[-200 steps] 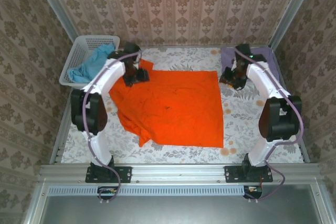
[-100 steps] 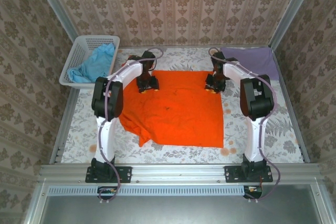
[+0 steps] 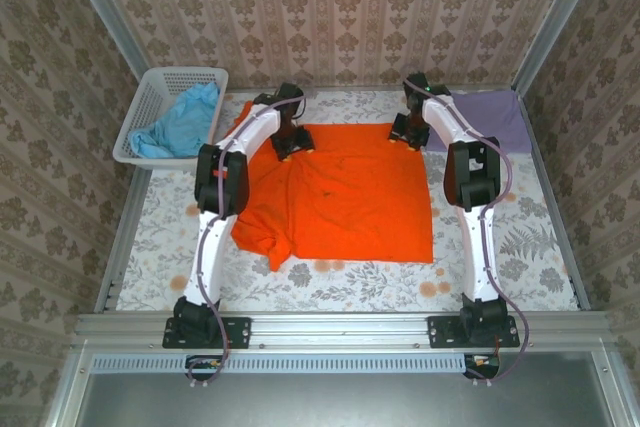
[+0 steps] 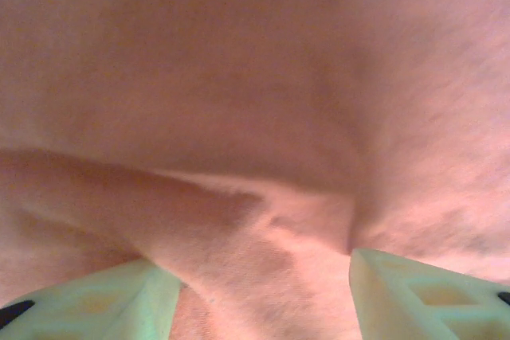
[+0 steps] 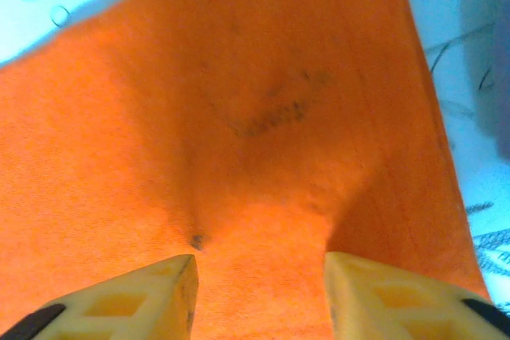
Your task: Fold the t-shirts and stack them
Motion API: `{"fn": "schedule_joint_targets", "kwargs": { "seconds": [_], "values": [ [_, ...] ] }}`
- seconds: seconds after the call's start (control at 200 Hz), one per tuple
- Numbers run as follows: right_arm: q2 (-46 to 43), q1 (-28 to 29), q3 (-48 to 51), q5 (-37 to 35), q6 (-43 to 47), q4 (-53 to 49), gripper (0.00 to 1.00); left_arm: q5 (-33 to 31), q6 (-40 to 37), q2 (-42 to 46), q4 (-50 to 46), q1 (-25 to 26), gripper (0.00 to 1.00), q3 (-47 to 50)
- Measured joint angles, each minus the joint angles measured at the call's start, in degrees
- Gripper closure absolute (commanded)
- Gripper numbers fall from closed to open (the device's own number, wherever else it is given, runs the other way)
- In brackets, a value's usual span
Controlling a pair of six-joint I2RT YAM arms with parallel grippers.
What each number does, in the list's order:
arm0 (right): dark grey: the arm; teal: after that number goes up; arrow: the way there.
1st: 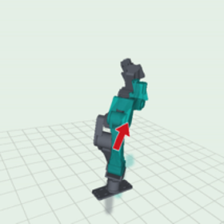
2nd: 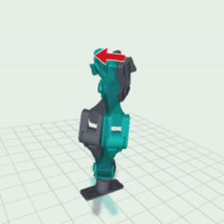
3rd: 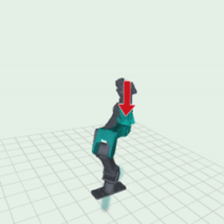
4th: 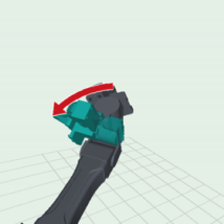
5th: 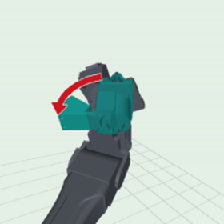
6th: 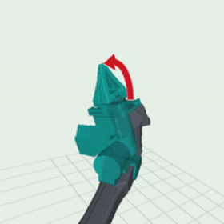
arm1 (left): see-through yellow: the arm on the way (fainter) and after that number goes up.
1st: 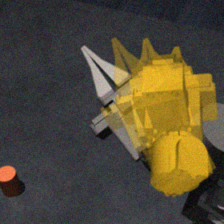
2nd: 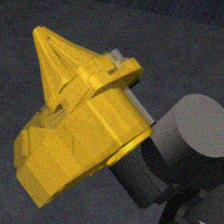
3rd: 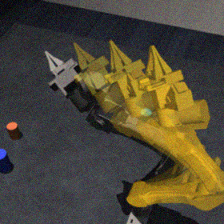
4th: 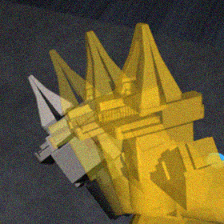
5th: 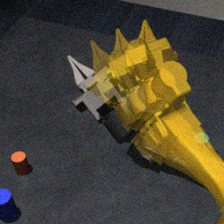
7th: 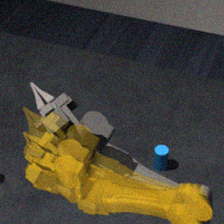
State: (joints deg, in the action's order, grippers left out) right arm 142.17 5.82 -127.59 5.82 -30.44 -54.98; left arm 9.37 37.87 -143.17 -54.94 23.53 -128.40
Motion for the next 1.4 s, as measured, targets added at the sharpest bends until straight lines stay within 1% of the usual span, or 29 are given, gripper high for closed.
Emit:
{"fn": "schedule_joint_targets", "kwargs": {
  "seconds": [0.05, 0.1, 0.145, 0.215, 0.285, 0.37, 0.42, 0.47, 0.54, 0.605, 0.645, 0.69, 0.77, 0.8, 0.85, 0.915, 0.98, 1.125, 1.2, 1.32, 1.4],
  "values": [
    [0.09, -0.15, -2.1, 0.07, 0.26, -1.55, 0.38, 0.85, -0.04, -1.53, 0.04, 0.0, 0.22, -3.06],
    [0.02, -0.33, -4.72, 0.2, 1.01, -3.02, 0.35, 1.53, 0.33, -2.54, 0.0, 0.02, 0.14, -5.38],
    [-0.35, -0.46, -6.54, 0.2, 1.53, -3.65, 0.32, 1.79, -0.07, -2.62, 0.0, 0.02, 0.09, -6.14],
    [-1.99, -0.59, -7.85, 0.22, 2.43, -4.55, 0.29, 1.77, -0.63, -1.86, -0.07, 0.0, 0.07, -6.25],
    [-4.68, -0.59, -8.11, 0.31, 4.15, -6.14, 0.27, 1.09, -1.44, 1.22, 0.61, -0.04, 0.06, -2.95],
    [-8.79, -0.59, -7.89, 0.37, 6.75, -8.07, 0.27, -0.17, -2.1, 8.72, 1.53, -0.33, 0.06, 4.98],
    [-12.41, -0.76, -5.77, 0.5, 7.96, -8.24, 0.26, -0.85, -2.32, 14.69, 1.7, -0.72, 0.07, 10.23],
    [-17.07, -0.85, -1.49, 0.79, 8.55, -7.74, 0.27, -1.42, -2.51, 21.0, 2.47, -1.29, 0.08, 15.19],
    [-25.51, -1.07, 8.57, 1.84, 9.09, -5.92, 0.27, -2.14, -2.56, 30.88, 4.42, -2.67, 0.12, 23.5],
    [-33.66, -1.33, 19.26, 2.91, 8.83, -3.93, 0.32, -2.34, -2.32, 40.41, 5.64, -4.59, 0.16, 31.98],
    [-38.45, -1.36, 26.36, 3.89, 8.0, -2.16, 0.35, -2.27, -2.05, 45.81, 6.54, -6.08, 0.2, 37.57],
    [-43.36, -1.42, 34.29, 5.09, 7.3, -0.55, 0.4, -2.03, -1.33, 50.95, 7.04, -8.17, 0.27, 43.8],
    [-49.29, -1.05, 46.36, 7.28, 4.87, 2.1, 0.47, -0.94, -0.59, 56.7, 8.07, -13.05, 0.38, 54.34],
    [-50.4, -0.66, 49.62, 7.78, 4.5, 2.6, 0.49, -0.46, 0.11, 57.48, 8.24, -14.88, 0.45, 57.37],
    [-51.67, 0.55, 55.28, 8.9, 3.21, 3.87, 0.53, 0.81, 0.57, 57.86, 8.92, -18.47, 0.52, 62.64],
    [-51.87, 2.56, 60.19, 9.92, 1.84, 4.9, 0.58, 2.29, 1.44, 57.33, 9.64, -22.49, 0.53, 67.36],
    [-51.91, 4.68, 63.71, 10.93, 0.55, 6.03, 0.59, 3.65, 2.34, 56.83, 10.47, -25.11, 0.54, 69.83],
    [-52.59, 8.28, 68.5, 12.41, -2.05, 8.74, 0.64, 6.54, 4.24, 54.25, 14.53, -26.21, 0.62, 70.1],
    [-52.96, 8.59, 69.72, 12.48, -3.08, 9.46, 0.63, 7.52, 5.2, 52.57, 16.35, -26.18, 0.61, 70.58],
    [-52.98, 8.59, 70.62, 12.46, -4.17, 10.21, 0.61, 7.5, 6.32, 52.28, 17.77, -26.21, 0.52, 73.31],
    [-52.96, 8.59, 70.88, 12.31, -4.59, 10.25, 0.57, 7.45, 6.58, 52.3, 18.29, -26.21, 0.53, 75.23]
  ]
}}
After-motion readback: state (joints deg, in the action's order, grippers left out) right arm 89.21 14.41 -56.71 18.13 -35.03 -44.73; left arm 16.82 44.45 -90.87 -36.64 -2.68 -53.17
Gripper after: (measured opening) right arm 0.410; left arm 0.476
